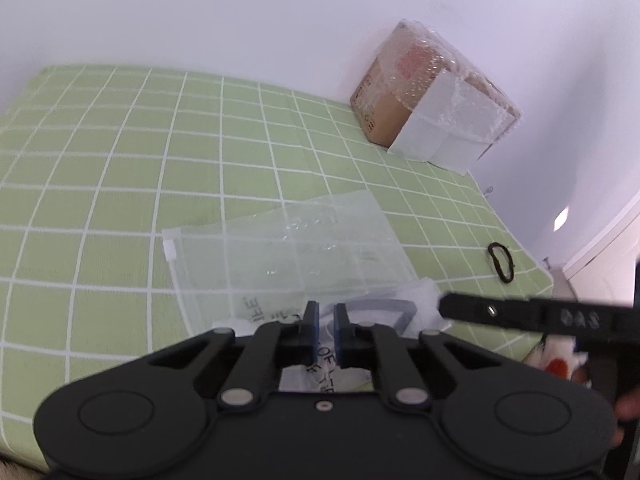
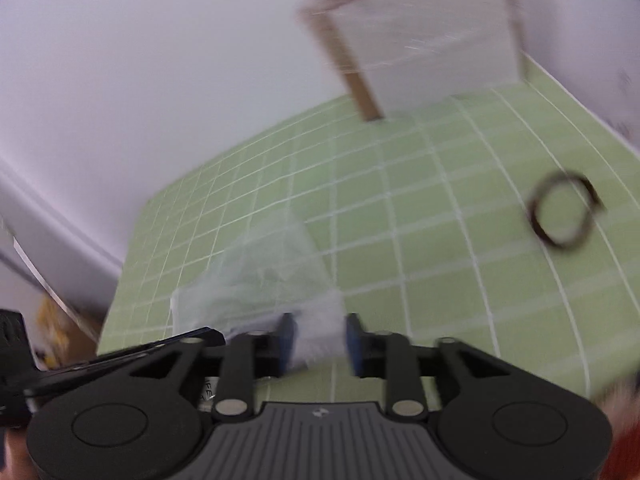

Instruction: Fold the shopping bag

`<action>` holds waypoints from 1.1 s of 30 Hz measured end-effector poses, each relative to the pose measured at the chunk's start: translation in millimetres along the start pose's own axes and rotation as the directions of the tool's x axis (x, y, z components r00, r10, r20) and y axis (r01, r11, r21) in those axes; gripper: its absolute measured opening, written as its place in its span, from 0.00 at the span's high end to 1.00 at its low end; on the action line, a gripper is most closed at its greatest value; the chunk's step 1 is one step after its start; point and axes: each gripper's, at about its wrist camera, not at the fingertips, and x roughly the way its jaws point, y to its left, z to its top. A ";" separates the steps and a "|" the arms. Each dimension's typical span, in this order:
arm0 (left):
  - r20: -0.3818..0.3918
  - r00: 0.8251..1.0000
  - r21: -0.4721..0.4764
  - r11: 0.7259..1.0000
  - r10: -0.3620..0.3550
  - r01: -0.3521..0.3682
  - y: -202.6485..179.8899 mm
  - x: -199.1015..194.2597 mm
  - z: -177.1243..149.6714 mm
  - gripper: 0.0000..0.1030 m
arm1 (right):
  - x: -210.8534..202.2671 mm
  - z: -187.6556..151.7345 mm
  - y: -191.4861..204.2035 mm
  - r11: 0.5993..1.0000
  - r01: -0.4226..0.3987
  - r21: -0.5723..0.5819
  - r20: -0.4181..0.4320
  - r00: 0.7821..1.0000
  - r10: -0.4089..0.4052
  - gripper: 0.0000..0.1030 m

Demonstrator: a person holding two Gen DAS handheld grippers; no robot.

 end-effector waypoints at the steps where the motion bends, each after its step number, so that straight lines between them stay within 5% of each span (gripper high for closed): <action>1: -0.007 1.000 -0.005 1.000 -0.002 0.002 0.9 0.7 1.2 0.92 | -2.2 -4.7 -4.0 1.000 -0.004 0.024 0.002 1.000 0.004 0.62; 13: -0.043 0.999 -0.004 1.000 -0.011 0.011 2.7 6.0 7.4 0.92 | 19.0 -11.6 -27.1 0.924 -0.232 0.303 0.042 0.972 0.231 0.57; 18: -0.067 0.997 0.006 1.000 -0.023 0.023 5.1 8.7 10.5 0.93 | 11.6 -3.4 0.3 0.972 -0.232 0.042 0.040 0.972 0.230 0.57; 22: -0.078 0.996 0.003 0.999 -0.034 0.034 7.2 10.3 12.2 0.93 | 10.3 1.1 23.4 0.946 -0.188 -0.263 -0.014 0.982 0.191 0.57; 24: -0.089 0.995 -0.002 0.999 -0.040 0.040 8.3 11.4 14.3 0.93 | 10.5 0.7 34.5 0.890 -0.161 -0.427 -0.040 0.986 0.159 0.58; 26: -0.099 0.994 -0.007 0.999 -0.044 0.044 9.2 12.0 15.8 0.94 | 9.4 -3.5 45.6 0.793 -0.132 -0.595 -0.048 0.990 0.129 0.58; 30: -0.117 0.991 -0.023 0.998 -0.058 0.056 12.2 13.7 19.3 0.94 | 13.3 -27.6 61.7 0.489 -0.015 -0.872 0.009 0.999 0.046 0.58; 33: -0.122 0.990 -0.032 0.998 -0.065 0.062 13.8 14.1 20.1 0.94 | 19.6 -49.9 65.3 0.264 0.099 -0.959 0.103 0.995 0.000 0.59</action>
